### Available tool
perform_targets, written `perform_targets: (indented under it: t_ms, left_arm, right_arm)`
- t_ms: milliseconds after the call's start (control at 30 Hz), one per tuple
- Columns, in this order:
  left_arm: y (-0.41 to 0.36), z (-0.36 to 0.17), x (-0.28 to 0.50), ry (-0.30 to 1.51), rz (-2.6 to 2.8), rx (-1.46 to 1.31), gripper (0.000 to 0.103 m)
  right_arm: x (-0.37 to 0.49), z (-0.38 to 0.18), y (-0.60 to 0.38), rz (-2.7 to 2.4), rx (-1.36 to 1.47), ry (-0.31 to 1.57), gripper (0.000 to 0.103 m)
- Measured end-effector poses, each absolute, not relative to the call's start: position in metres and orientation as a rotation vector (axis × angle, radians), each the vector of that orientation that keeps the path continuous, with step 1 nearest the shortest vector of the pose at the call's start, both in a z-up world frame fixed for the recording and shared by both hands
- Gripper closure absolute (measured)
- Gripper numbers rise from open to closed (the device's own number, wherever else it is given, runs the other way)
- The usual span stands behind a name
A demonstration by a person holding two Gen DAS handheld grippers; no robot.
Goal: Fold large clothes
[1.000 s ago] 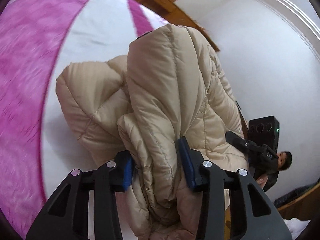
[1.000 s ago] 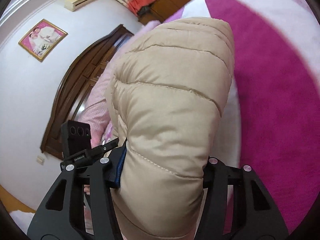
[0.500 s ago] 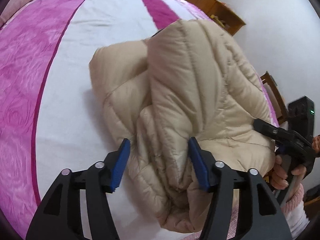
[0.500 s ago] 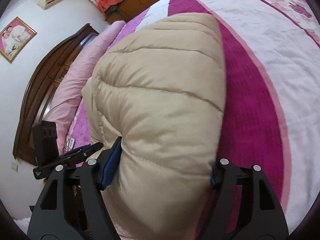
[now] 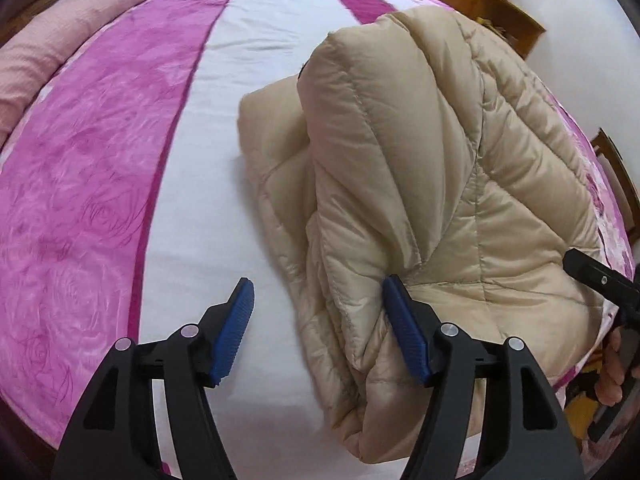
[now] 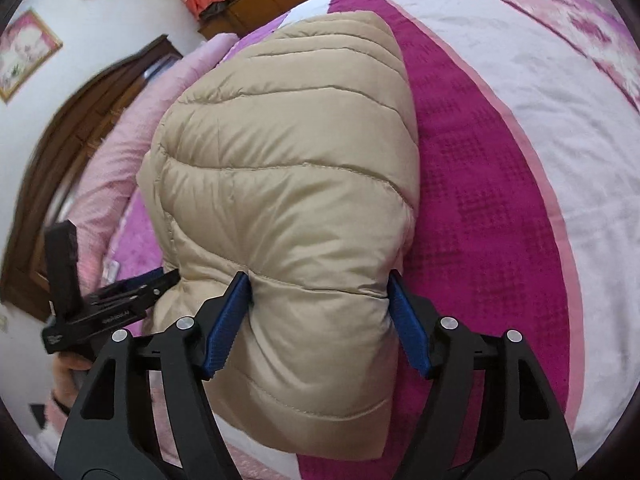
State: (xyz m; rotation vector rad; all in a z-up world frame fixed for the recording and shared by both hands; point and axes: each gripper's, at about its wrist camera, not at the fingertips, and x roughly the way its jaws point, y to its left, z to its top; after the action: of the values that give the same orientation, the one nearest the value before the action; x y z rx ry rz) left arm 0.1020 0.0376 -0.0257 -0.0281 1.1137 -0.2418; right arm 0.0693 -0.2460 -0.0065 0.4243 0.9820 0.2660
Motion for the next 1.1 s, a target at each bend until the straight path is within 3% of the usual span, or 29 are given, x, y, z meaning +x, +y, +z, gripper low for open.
perform_targets:
  t_ms: [233,300,467,667,733,1100]
  left_arm:
    - [0.032,-0.010,0.082,1.044,-0.216,-0.008,0.037]
    - [0.029,0.002,0.070,1.018,-0.205,0.014,0.032]
    - [0.035,0.028,0.042,0.950,-0.195,0.017,0.017]
    - [0.039,0.043,0.024,0.920,-0.201,-0.031,0.012]
    - [0.037,0.047,0.017,0.909,-0.210,-0.031,0.006]
    - [0.025,0.047,-0.015,0.890,-0.195,-0.004,0.006]
  right_arm:
    - [0.063,0.007,-0.242,0.207,0.397,0.963,0.033]
    - [0.056,0.016,-0.238,0.180,0.355,0.943,0.031]
    - [0.032,0.035,-0.234,0.155,0.312,0.899,0.020]
    - [0.003,0.052,-0.234,0.149,0.314,0.851,0.004]
    - [-0.008,0.056,-0.233,0.138,0.319,0.840,0.004]
    - [-0.047,0.046,-0.228,0.051,0.281,0.889,0.004]
